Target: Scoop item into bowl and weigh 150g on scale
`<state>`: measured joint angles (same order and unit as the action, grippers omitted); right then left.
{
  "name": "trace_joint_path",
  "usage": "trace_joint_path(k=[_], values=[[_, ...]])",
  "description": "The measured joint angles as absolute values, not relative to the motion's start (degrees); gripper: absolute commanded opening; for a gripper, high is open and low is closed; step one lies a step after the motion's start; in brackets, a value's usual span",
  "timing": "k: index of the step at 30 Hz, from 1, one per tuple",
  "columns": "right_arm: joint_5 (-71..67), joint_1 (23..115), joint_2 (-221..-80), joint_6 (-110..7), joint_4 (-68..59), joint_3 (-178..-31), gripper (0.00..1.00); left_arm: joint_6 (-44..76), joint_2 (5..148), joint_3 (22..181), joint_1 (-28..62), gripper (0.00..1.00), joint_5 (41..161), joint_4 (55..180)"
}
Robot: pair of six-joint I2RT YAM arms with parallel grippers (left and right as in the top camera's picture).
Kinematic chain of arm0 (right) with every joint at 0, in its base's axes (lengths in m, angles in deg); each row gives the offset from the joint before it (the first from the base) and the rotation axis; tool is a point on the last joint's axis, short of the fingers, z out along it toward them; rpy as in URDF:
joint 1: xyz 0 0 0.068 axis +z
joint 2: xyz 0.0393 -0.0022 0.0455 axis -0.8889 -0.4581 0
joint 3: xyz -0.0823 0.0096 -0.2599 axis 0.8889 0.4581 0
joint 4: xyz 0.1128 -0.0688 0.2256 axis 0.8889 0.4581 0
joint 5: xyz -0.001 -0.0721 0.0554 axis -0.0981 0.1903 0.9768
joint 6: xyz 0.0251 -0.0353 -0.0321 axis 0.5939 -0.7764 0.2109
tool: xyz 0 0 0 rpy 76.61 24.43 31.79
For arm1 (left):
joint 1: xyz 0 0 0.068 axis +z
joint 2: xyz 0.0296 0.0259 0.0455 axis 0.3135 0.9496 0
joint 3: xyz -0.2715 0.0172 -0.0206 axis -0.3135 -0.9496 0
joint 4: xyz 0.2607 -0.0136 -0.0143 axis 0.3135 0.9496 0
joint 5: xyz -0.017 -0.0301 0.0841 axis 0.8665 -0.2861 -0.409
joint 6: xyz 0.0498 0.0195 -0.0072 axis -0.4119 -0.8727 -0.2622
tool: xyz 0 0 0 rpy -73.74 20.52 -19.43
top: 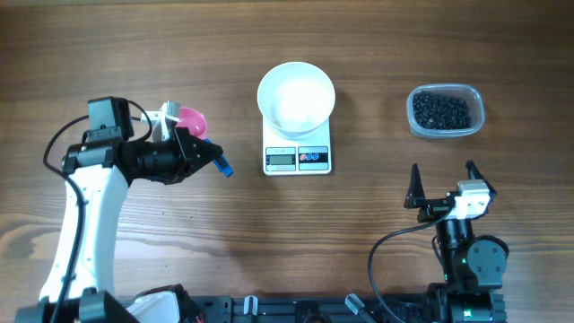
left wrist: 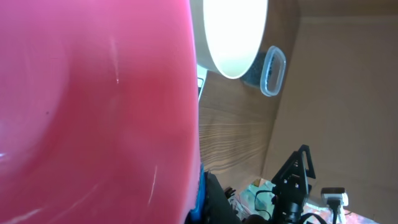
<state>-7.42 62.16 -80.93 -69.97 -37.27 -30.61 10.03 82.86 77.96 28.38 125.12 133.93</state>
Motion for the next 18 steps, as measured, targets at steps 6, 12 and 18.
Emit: trace_joint_path(k=[6, 12, 18], values=[[-7.4, 62.2, -80.9, -70.0, -37.3, -30.6, 1.00, 9.8, 77.3, 78.0, 28.4, 0.04, 125.3, 135.9], [-7.4, 62.2, -80.9, -70.0, -37.3, -30.6, 1.00, 9.8, 73.9, 78.0, 27.8, 0.04, 122.9, 139.7], [-7.4, 62.2, -80.9, -70.0, -37.3, -30.6, 1.00, 10.7, 73.0, 78.0, 23.8, 0.04, 122.0, 139.8]])
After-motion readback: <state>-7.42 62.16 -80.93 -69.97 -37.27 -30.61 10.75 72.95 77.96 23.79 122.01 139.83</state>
